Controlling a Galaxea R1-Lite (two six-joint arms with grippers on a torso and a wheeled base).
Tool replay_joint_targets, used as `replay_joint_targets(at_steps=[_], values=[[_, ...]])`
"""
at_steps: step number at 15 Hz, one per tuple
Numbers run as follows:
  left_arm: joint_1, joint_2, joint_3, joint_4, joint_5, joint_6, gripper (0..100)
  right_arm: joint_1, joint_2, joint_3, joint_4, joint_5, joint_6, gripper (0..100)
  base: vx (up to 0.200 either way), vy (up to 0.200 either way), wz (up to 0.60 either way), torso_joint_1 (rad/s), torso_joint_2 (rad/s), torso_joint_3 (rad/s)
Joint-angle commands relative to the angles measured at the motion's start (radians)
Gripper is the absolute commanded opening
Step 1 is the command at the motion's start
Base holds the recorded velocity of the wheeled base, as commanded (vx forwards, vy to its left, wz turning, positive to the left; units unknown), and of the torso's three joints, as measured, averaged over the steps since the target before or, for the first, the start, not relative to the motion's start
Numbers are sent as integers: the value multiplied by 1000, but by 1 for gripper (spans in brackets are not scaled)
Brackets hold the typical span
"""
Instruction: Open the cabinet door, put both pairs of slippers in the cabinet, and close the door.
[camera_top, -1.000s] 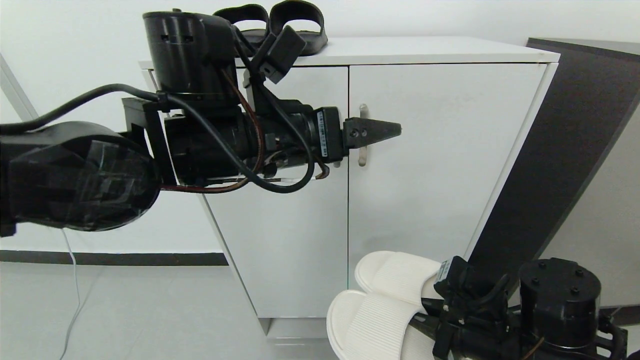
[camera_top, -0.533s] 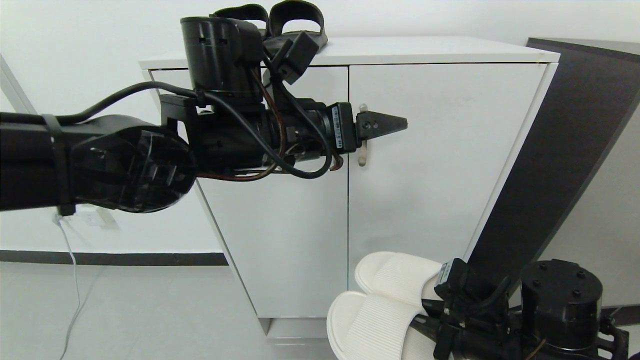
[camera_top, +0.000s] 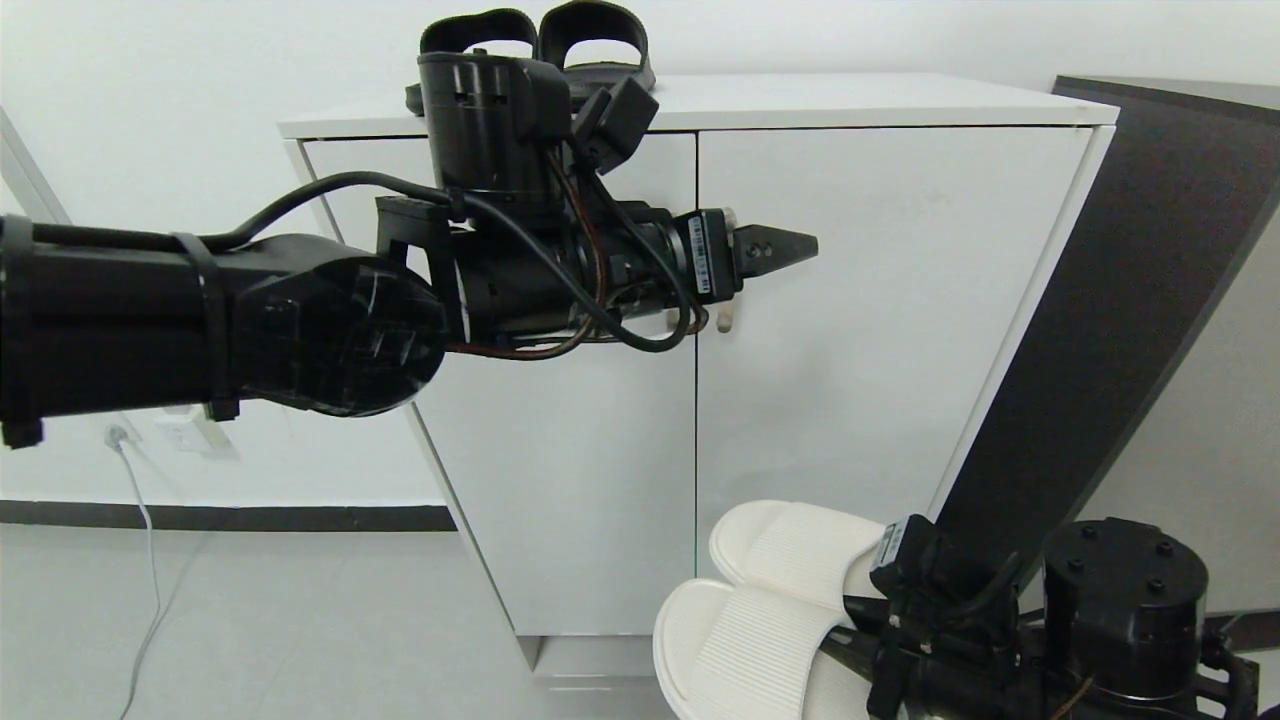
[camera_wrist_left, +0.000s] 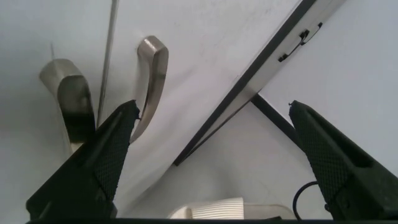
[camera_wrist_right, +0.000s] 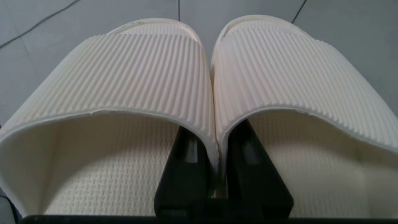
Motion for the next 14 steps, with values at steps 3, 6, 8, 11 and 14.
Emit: replay_joint_targets(at_steps=[3, 6, 8, 11, 14], values=[[-4, 44, -51, 2, 0, 0, 100, 1, 2, 1, 0, 0, -1, 0, 0, 0, 0, 0, 0, 0], [-8, 53, -54, -1, -2, -1, 100, 2, 0, 4, 0, 0, -1, 0, 0, 0, 0, 0, 0, 0], [-8, 35, -51, 2, -3, -3, 0, 4, -8, 20, -5, 3, -1, 0, 0, 0, 0, 0, 0, 0], [-8, -16, -8, 4, -5, -4, 0, 15, -38, 43, -5, 40, -1, 0, 0, 0, 0, 0, 0, 0], [-25, -79, 55, 4, -6, -4, 0, 47, -51, 66, -5, 39, -2, 0, 0, 0, 0, 0, 0, 0]])
